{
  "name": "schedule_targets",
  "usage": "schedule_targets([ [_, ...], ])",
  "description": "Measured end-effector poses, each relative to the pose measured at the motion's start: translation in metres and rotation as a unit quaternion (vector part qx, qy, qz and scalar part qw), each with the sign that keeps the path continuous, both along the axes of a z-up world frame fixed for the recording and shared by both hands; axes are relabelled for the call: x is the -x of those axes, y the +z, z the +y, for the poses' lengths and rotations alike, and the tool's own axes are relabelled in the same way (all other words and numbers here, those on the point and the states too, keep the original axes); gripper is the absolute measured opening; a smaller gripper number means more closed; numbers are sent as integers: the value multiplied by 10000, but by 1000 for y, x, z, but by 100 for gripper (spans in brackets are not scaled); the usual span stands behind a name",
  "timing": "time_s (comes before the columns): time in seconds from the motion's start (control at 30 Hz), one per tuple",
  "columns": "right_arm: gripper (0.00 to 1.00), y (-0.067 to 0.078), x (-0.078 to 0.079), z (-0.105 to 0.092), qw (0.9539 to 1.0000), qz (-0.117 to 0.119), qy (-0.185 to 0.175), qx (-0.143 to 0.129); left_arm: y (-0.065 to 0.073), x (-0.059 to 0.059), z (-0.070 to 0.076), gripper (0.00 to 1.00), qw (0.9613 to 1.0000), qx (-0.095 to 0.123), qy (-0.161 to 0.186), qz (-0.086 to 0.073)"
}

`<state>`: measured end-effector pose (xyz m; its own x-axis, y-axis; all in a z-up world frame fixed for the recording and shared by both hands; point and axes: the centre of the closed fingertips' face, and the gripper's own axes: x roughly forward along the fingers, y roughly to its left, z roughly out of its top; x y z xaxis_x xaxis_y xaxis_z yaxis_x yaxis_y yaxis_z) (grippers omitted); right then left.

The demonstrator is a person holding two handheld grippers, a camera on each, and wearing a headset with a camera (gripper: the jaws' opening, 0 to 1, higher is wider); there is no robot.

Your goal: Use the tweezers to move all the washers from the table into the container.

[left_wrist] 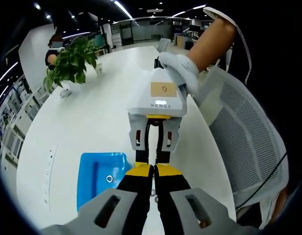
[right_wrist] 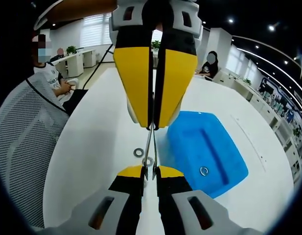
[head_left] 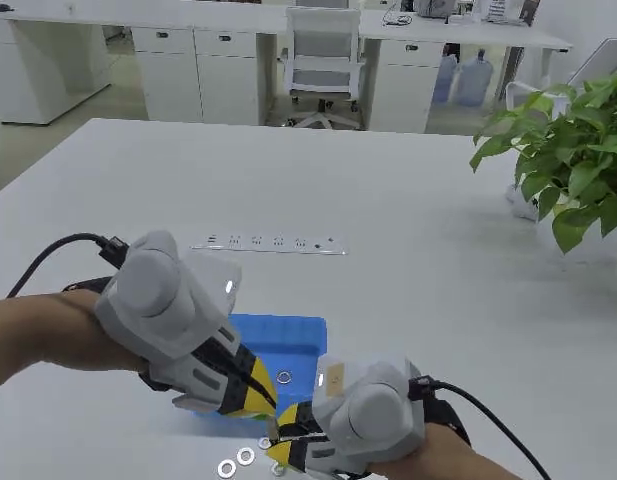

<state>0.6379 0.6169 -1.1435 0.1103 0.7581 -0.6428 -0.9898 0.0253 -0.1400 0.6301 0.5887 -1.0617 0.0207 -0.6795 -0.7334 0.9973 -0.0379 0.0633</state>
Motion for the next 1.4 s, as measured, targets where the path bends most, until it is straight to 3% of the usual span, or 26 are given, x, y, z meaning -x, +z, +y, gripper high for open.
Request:
schedule_targets([
  [0.63,11,-12,13,-2,10000,41,38,69,-12,11,-2,5,9999,-53,-26,152],
  [1.1,12,-17,12,-1,9999,75,37,100,-17,9,-2,5,9998,-47,13,178],
  [1.4,15,-18,12,-2,9999,105,20,101,-17,3,-2,5,9998,2,123,186],
])
